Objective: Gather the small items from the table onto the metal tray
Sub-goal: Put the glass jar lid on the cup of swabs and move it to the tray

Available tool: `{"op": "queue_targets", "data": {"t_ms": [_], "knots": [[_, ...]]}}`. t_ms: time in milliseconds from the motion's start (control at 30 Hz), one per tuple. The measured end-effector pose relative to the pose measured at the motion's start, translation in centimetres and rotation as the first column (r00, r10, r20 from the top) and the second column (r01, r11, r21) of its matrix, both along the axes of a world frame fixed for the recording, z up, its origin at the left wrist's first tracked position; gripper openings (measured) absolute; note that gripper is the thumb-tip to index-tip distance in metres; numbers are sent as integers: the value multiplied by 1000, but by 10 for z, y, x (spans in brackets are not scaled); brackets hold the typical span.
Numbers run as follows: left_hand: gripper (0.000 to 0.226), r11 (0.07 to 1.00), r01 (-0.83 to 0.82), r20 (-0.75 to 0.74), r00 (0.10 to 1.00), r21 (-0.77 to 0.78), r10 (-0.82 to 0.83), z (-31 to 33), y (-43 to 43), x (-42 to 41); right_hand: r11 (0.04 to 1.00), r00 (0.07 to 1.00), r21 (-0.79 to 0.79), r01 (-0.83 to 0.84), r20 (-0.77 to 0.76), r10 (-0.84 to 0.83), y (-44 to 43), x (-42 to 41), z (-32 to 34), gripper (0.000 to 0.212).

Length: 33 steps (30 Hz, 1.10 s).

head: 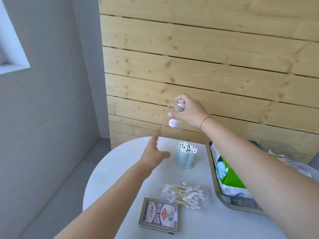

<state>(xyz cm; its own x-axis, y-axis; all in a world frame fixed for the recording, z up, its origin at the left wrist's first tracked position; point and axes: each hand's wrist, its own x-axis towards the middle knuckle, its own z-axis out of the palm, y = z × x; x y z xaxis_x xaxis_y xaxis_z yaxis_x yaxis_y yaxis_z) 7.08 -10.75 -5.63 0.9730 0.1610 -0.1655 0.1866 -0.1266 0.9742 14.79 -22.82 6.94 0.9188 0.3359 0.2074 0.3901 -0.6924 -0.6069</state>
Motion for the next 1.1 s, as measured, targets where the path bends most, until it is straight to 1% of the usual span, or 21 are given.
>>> {"op": "queue_targets", "data": {"t_ms": [100,167,200,267,333,433,500,600,700,800,967,1100], "knots": [[98,983,175,-18,984,58,-175,-8,-20,0,1000,998,15,10,-55,-9,-39,-9,17,51],[104,971,234,-12,972,40,-233,-11,-31,2,998,994,-29,47,-98,-49,-57,-9,13,51],[103,970,244,-2,970,19,-244,-12,-33,4,997,987,-39,60,-145,-65,-64,-8,7,51],[88,973,230,42,972,-15,-229,-15,-37,8,996,958,-22,86,-273,-89,-75,-8,-6,51],[76,978,202,83,977,-53,-198,-16,-39,11,993,924,16,115,-370,-101,-86,-11,-19,50],[62,977,190,116,977,-99,-178,-13,-39,13,987,900,68,143,-424,-101,-92,-20,-34,51],[58,977,192,121,976,-97,-180,-13,-40,15,986,908,79,149,-405,-105,-90,-26,-42,54],[60,980,185,123,977,-75,-175,-14,-42,16,989,951,51,138,-286,-118,-84,-29,-45,60],[61,981,179,126,977,-77,-169,-15,-40,18,995,976,18,97,-197,-92,-77,-30,-41,58],[60,979,195,124,975,-66,-186,-13,-41,18,997,986,-26,67,-153,-70,-74,-31,-38,56],[60,975,209,118,973,-70,-200,-13,-39,20,997,991,-30,64,-115,-67,-73,-36,-34,56],[58,973,218,121,971,-72,-208,-15,-39,21,996,997,-93,18,-77,-25,-72,-44,-34,54]]}}
